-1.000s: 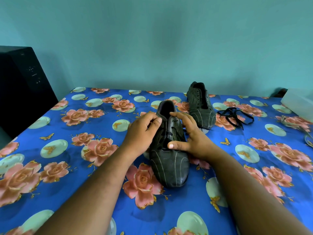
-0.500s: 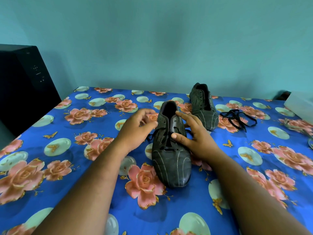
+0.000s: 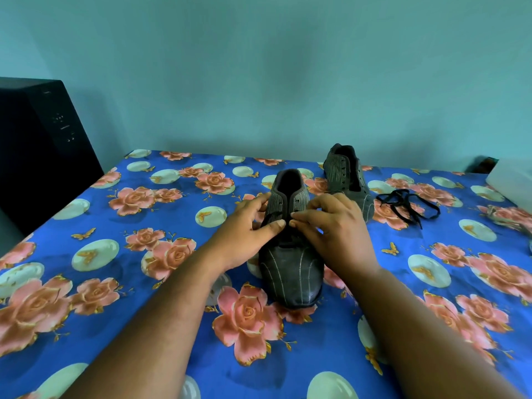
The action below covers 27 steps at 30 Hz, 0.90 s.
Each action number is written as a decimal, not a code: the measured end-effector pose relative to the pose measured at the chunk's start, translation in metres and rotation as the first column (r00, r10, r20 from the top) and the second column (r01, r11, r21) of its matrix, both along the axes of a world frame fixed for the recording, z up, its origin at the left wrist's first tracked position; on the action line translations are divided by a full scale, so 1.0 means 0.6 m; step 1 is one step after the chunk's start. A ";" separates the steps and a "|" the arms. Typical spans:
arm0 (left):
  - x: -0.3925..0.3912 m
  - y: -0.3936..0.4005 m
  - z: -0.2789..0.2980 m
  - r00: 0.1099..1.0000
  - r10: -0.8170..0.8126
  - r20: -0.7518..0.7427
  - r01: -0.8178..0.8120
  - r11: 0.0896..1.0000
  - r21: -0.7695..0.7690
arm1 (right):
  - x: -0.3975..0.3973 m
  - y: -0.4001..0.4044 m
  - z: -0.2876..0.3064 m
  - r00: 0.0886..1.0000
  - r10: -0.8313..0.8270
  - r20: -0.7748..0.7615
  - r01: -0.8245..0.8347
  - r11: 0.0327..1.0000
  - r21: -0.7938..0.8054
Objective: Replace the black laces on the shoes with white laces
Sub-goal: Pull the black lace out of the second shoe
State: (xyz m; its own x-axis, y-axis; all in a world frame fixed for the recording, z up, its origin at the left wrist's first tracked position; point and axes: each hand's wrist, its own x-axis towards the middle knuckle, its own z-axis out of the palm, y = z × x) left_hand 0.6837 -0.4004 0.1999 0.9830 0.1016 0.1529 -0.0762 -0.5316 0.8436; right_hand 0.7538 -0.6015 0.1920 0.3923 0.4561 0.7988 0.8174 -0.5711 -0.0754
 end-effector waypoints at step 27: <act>0.008 -0.004 -0.023 0.993 0.076 0.093 -0.094 0.972 0.217 | -0.026 0.000 0.004 0.860 0.242 -0.450 -0.111 0.948 0.299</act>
